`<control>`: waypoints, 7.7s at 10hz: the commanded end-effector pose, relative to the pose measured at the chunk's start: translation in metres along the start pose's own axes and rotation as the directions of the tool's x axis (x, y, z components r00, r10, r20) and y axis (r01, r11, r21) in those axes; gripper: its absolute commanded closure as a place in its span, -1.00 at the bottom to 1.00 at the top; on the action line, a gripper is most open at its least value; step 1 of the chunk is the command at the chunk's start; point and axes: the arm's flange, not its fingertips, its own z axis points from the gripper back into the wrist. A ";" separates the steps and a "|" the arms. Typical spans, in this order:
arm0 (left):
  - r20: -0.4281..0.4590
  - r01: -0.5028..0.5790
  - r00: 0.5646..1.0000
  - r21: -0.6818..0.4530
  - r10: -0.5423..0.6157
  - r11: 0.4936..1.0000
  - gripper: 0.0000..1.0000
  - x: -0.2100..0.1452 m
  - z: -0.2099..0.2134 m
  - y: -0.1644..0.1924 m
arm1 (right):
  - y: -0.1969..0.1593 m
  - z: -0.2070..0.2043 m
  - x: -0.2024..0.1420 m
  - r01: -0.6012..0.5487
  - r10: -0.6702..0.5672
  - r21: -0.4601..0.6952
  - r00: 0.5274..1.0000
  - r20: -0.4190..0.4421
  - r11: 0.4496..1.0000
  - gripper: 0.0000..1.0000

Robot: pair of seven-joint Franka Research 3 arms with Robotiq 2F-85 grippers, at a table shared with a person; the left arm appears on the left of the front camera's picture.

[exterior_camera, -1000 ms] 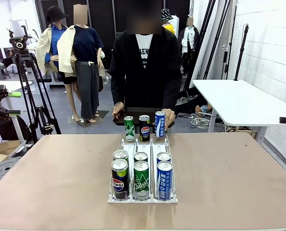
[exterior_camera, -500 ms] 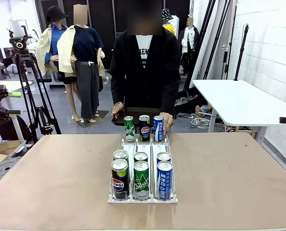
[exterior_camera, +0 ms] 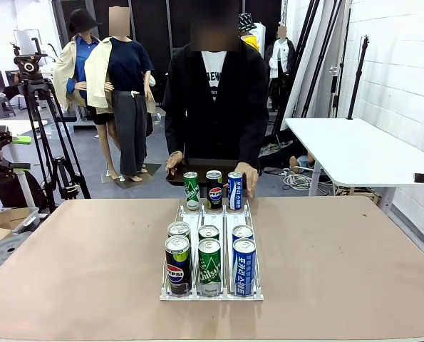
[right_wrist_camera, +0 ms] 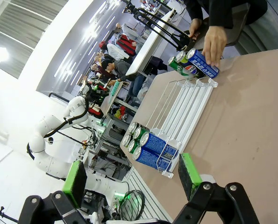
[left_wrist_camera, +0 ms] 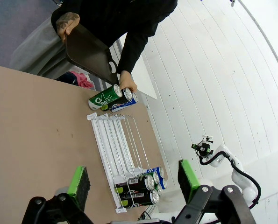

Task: Retrieve and hand over the desired beverage to the person.
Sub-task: Pick up a can of the same type that the person held from the Automatic Can Dispenser.

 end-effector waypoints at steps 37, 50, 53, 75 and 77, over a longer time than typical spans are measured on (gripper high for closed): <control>0.002 -0.001 1.000 -0.001 0.001 1.000 -1.00 0.000 0.001 -0.001 | 0.197 -0.285 0.004 -0.428 0.009 -0.389 0.682 -0.731 0.816 -1.00; 0.002 -0.001 1.000 -0.001 0.001 1.000 -1.00 0.000 0.001 -0.001 | 0.169 -0.434 -0.089 -0.715 -0.081 -0.448 0.484 -0.871 0.537 -1.00; 0.002 -0.001 1.000 -0.001 0.001 1.000 -1.00 0.000 0.001 -0.001 | 0.153 -0.454 -0.119 -0.752 -0.128 -0.465 0.463 -0.877 0.467 -1.00; 0.002 -0.001 1.000 -0.001 0.001 1.000 -1.00 0.000 0.001 -0.001 | 0.096 -0.483 -0.174 -0.678 -0.196 -0.558 0.537 -0.820 0.478 0.08; 0.002 -0.001 1.000 -0.001 0.001 1.000 -1.00 0.000 0.001 -0.001 | 0.097 -0.485 -0.174 -0.682 -0.196 -0.551 0.529 -0.826 0.482 0.69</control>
